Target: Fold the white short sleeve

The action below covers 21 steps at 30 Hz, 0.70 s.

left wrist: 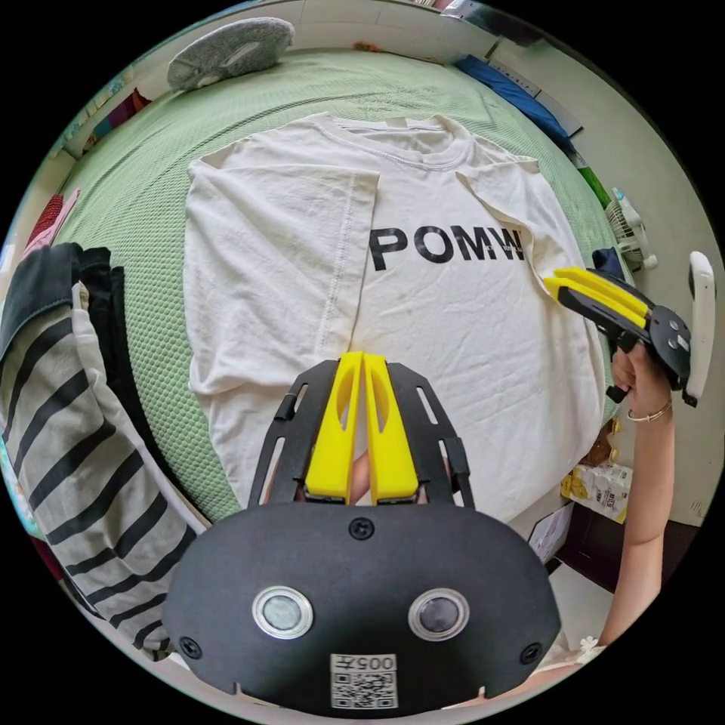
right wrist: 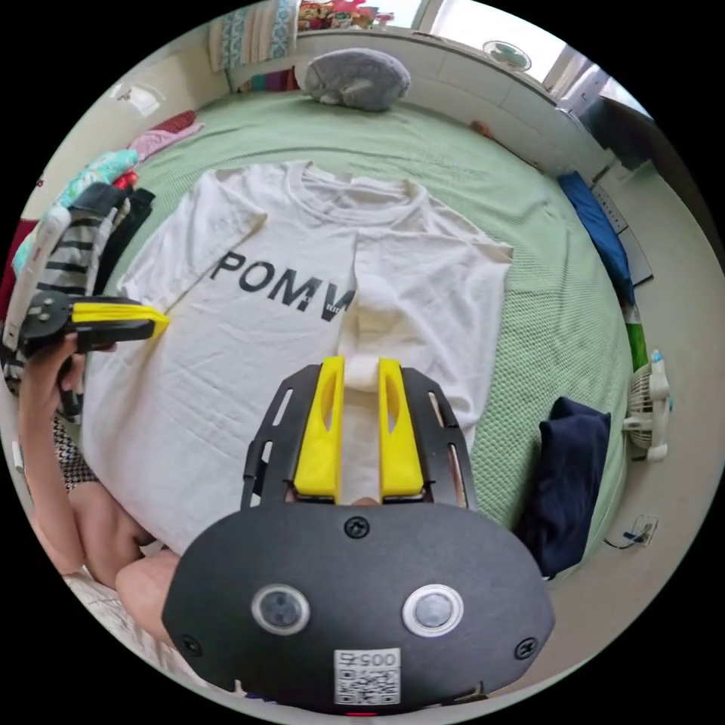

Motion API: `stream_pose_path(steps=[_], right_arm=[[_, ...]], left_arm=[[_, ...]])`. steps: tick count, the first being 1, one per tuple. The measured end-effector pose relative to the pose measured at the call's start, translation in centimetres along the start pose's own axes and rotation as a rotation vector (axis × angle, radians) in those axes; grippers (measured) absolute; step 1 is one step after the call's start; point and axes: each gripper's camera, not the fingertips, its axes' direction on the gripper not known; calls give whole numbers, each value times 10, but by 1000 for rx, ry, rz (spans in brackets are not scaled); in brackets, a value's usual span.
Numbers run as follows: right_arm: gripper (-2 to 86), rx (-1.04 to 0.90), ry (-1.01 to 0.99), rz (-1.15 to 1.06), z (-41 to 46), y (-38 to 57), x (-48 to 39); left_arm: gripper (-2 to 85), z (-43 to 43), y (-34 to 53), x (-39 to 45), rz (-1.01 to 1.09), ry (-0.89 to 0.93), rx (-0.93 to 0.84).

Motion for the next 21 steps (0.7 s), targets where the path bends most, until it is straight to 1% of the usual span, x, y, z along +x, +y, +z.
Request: stream_pose_path(steps=[1,5,9,12,15,16,21], right_arm=[[41,-44,45,1,11,0,-6],[-2,0,99,-5,2,12,-21],[-7,74,179,-72,-15,27,-48],[-6,59,181,-112,-7,36,-66],[5,-88,175,-99,27,44,-69],[12,-51,173,-91,27,51,-70],[46,-19,166,-67,9,98,-74]], left_arm=[[-4,0,3,-1,-4,9,1],[-4,0,11,-3,-4,12,-1],[-4,1,20,-3,2,5,-3],[-4,1,28,-3,1,4,-2],[-4,1,37,-5,3,8,0],[-4,1,41,-6,2,11,0],[-4,1,58,-7,-1,10,2]])
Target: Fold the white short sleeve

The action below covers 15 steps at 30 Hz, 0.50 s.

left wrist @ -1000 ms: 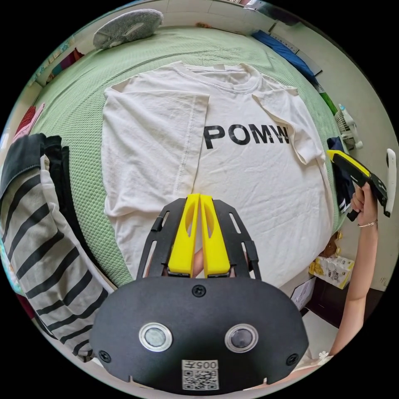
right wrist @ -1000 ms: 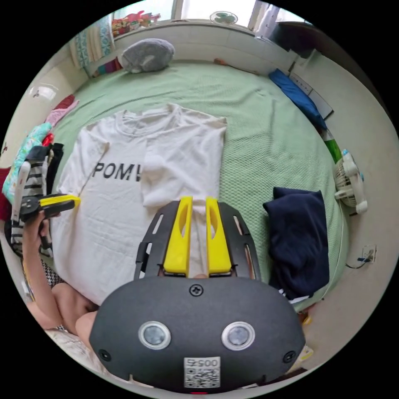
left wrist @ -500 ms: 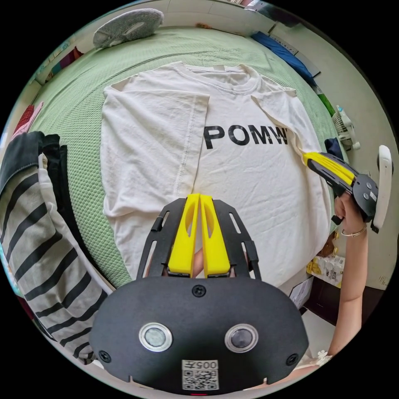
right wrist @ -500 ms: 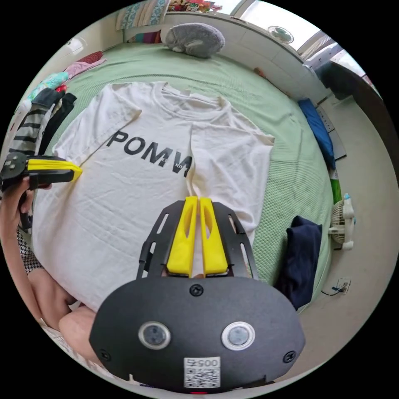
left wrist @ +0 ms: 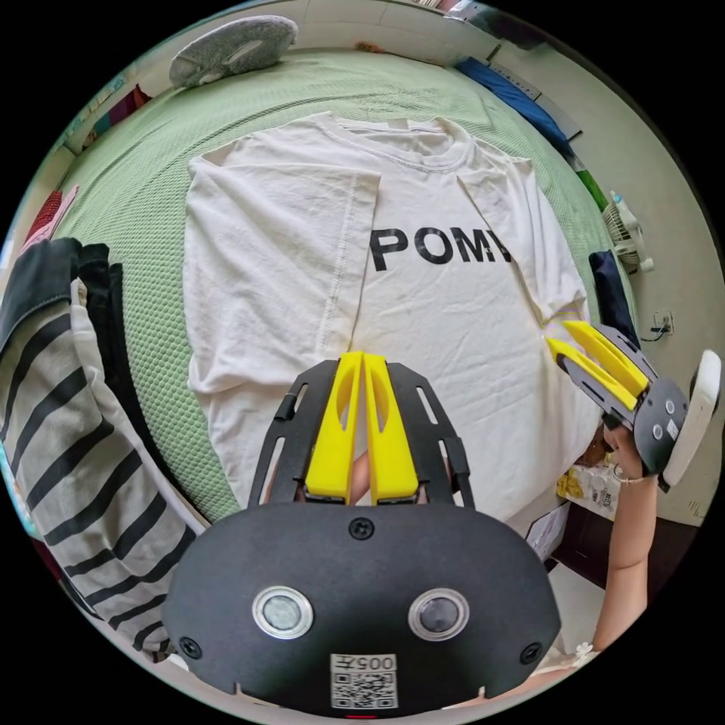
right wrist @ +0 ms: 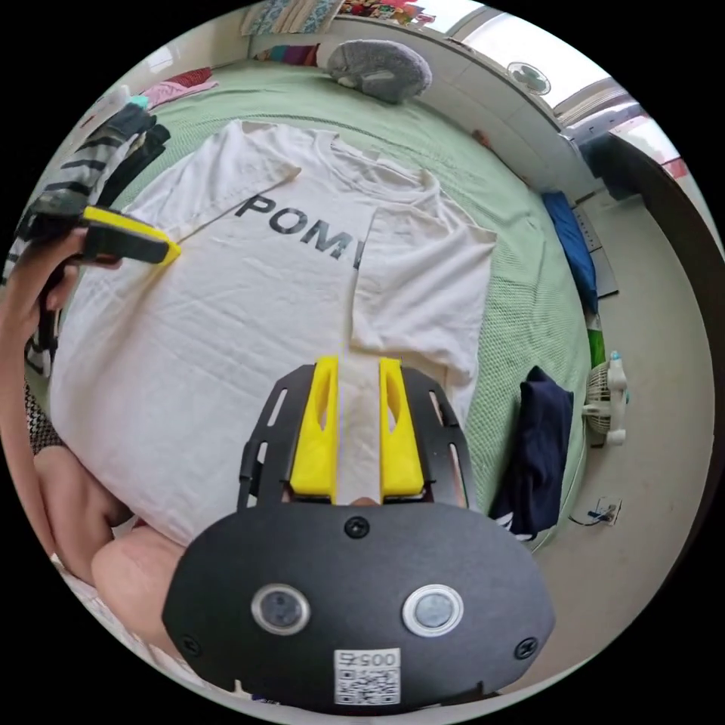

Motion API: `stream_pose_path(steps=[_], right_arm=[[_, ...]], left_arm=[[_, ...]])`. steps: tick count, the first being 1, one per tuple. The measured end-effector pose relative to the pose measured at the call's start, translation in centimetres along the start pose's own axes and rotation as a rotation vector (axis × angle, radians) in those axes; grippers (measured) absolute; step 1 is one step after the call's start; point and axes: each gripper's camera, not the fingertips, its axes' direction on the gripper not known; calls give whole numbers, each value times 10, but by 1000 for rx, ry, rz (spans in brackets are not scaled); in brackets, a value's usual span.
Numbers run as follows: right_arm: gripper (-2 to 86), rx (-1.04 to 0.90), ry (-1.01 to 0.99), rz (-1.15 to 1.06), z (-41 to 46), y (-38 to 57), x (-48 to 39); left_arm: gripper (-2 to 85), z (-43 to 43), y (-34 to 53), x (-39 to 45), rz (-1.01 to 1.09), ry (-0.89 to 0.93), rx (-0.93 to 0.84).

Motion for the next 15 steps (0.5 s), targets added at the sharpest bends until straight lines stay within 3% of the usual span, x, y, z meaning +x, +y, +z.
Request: stream_pose_path(steps=[15], right_arm=[[92,72,-156,269,-23,264,31]], left_arm=[[5,-80,162,13,86,12,307]])
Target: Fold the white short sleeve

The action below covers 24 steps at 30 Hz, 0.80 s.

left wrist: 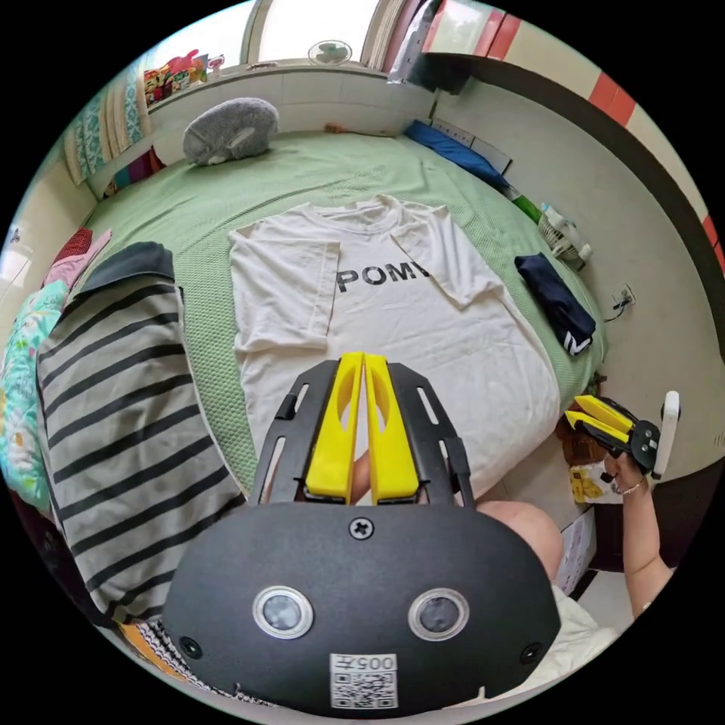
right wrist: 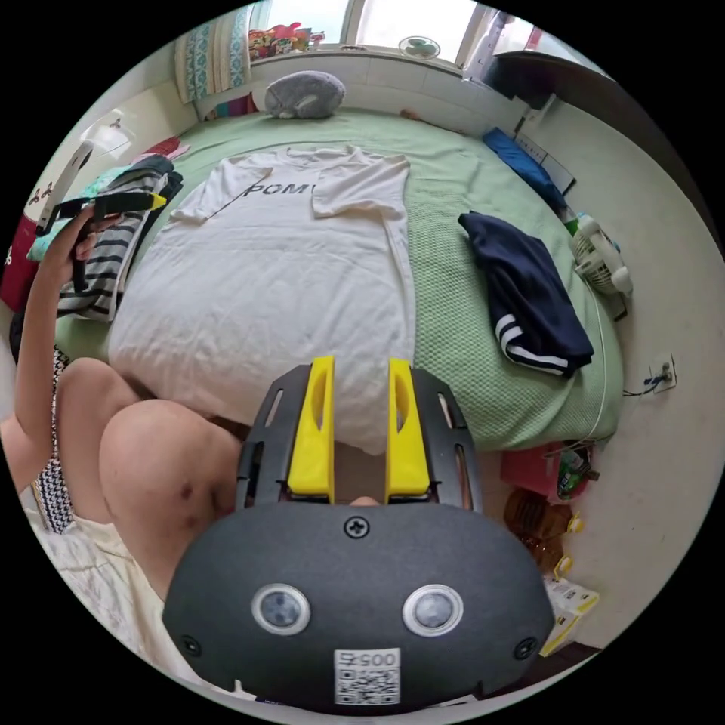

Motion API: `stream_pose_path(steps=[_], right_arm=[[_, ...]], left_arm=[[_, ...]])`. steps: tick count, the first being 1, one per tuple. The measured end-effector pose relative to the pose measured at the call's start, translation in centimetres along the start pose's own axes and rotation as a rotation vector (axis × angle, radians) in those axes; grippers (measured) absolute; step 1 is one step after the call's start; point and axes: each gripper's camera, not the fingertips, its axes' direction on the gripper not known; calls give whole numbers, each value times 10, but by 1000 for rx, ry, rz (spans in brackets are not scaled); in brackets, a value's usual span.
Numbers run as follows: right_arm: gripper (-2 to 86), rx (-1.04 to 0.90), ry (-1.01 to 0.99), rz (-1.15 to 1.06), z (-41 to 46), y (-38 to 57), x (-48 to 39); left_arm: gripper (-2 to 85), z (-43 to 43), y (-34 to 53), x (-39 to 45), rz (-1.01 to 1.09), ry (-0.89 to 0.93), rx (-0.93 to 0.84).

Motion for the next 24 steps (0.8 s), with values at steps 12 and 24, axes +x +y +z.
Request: stream_pose_path(steps=[12,24], right_arm=[[120,69,-136,153,41,96,38],[108,75,-117,235,77,135,68]], left_arm=[[56,-44,185,-50,-92,-34,-112],[134,0,260,-57,-169,-23,-7]])
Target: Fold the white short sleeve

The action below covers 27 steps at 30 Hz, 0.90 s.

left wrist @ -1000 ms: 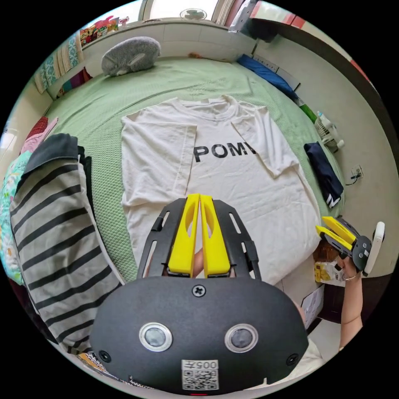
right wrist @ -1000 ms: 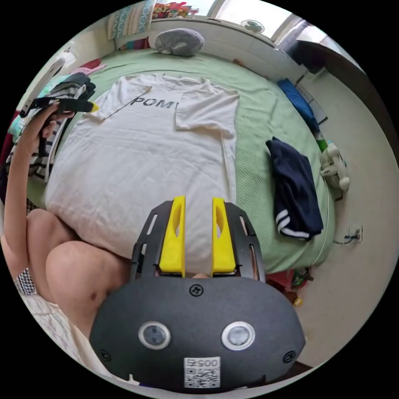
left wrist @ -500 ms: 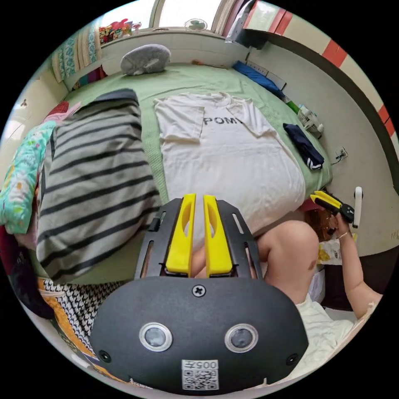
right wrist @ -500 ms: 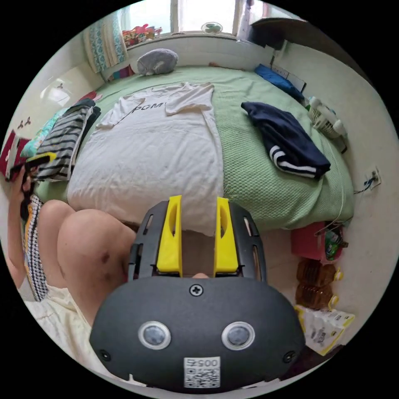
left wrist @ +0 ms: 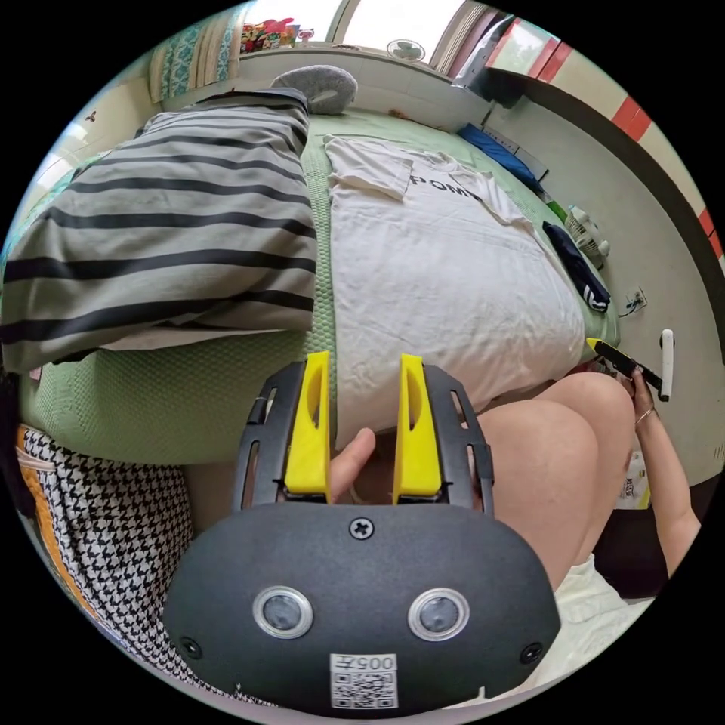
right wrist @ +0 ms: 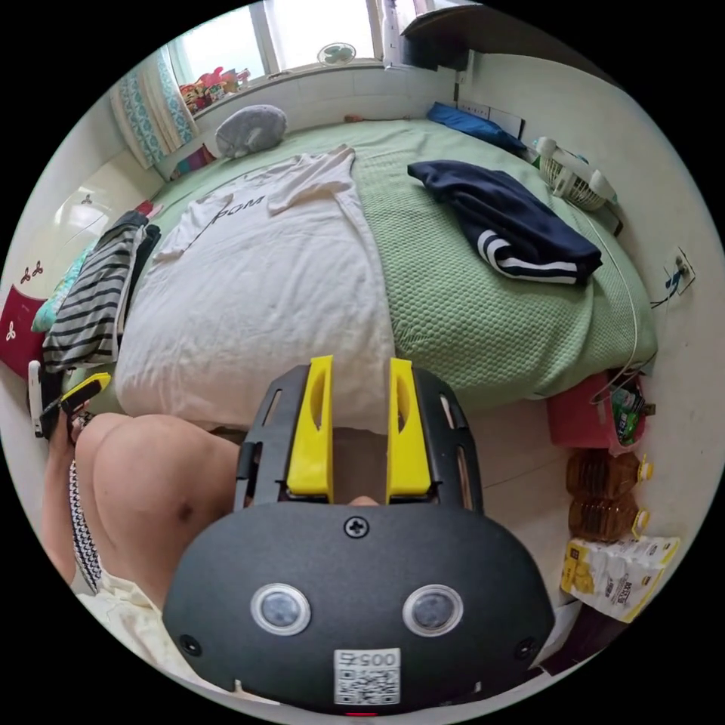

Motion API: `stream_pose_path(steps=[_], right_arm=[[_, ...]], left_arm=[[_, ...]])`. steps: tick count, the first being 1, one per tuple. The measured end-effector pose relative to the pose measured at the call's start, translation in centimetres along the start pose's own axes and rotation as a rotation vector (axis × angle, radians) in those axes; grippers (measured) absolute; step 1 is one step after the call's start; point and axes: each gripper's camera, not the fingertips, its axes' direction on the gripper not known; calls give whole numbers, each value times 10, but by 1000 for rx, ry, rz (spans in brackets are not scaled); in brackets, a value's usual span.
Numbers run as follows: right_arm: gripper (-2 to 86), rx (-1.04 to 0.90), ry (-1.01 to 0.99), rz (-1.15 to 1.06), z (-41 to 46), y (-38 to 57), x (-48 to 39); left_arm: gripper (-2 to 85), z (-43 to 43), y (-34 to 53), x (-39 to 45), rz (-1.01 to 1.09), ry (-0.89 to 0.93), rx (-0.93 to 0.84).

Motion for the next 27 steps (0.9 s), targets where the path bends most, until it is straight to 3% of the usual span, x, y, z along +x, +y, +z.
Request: stream_pose_path(steps=[19,27], right_arm=[[80,6,-12,90,48,37,61],[101,-5,-71,30,49,39,77]], left_arm=[[131,26,28,0,20,-55,-24],[63,20,39,8,25,-123,-53]])
